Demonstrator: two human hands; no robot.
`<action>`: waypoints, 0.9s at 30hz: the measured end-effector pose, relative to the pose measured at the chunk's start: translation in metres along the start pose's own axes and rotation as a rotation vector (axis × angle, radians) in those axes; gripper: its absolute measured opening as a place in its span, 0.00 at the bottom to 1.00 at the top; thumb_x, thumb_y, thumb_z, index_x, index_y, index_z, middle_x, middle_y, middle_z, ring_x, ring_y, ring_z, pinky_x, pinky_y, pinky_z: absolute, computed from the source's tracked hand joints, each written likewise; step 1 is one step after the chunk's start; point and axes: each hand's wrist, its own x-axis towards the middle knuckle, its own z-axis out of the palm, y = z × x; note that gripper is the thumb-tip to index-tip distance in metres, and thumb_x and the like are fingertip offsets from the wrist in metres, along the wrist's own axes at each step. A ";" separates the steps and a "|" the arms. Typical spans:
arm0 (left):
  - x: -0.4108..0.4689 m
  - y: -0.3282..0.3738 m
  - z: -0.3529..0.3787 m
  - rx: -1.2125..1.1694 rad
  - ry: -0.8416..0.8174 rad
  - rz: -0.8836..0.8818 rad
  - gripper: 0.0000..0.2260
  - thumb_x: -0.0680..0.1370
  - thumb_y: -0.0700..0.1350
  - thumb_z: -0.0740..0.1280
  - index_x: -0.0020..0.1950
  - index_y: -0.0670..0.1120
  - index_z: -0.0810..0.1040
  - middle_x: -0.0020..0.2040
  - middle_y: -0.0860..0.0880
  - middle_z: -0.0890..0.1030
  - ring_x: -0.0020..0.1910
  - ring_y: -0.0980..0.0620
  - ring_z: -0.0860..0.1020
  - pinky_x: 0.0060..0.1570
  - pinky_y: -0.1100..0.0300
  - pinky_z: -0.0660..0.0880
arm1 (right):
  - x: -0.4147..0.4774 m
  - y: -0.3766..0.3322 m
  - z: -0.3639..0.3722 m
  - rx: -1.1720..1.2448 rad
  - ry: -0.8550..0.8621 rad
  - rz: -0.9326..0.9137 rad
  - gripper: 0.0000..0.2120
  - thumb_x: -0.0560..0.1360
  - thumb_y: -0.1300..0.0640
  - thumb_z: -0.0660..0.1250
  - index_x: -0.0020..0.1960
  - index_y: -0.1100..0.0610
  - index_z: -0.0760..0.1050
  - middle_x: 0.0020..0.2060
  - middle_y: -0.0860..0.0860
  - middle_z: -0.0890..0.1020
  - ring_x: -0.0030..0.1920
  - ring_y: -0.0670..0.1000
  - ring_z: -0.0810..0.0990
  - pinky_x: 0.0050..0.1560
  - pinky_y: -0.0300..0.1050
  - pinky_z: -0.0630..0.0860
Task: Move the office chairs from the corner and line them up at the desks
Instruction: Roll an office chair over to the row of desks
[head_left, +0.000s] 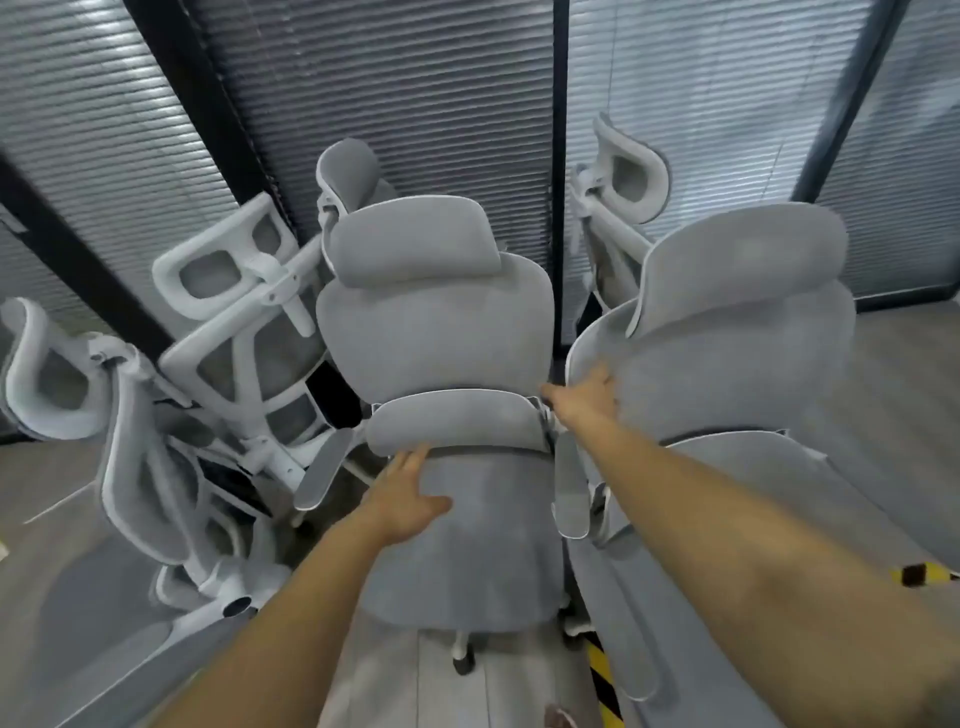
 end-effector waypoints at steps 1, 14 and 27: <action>0.007 -0.002 -0.002 0.010 0.012 0.022 0.45 0.68 0.62 0.68 0.79 0.54 0.51 0.80 0.48 0.53 0.78 0.44 0.55 0.74 0.45 0.58 | 0.009 -0.007 0.008 0.012 0.029 0.003 0.47 0.70 0.46 0.72 0.77 0.58 0.48 0.74 0.58 0.58 0.69 0.64 0.65 0.67 0.55 0.66; 0.093 -0.012 -0.011 0.274 -0.161 0.078 0.44 0.73 0.60 0.68 0.79 0.57 0.43 0.80 0.50 0.40 0.79 0.42 0.50 0.74 0.45 0.55 | 0.047 0.016 0.008 -0.110 0.229 -0.047 0.41 0.68 0.48 0.72 0.72 0.64 0.58 0.65 0.61 0.71 0.60 0.63 0.74 0.58 0.54 0.73; 0.150 0.073 -0.013 0.205 -0.303 0.604 0.42 0.69 0.58 0.69 0.79 0.56 0.52 0.80 0.48 0.54 0.77 0.44 0.56 0.74 0.47 0.58 | -0.098 0.083 -0.019 -0.132 0.227 0.011 0.36 0.70 0.50 0.70 0.75 0.50 0.62 0.68 0.50 0.73 0.65 0.54 0.74 0.62 0.49 0.72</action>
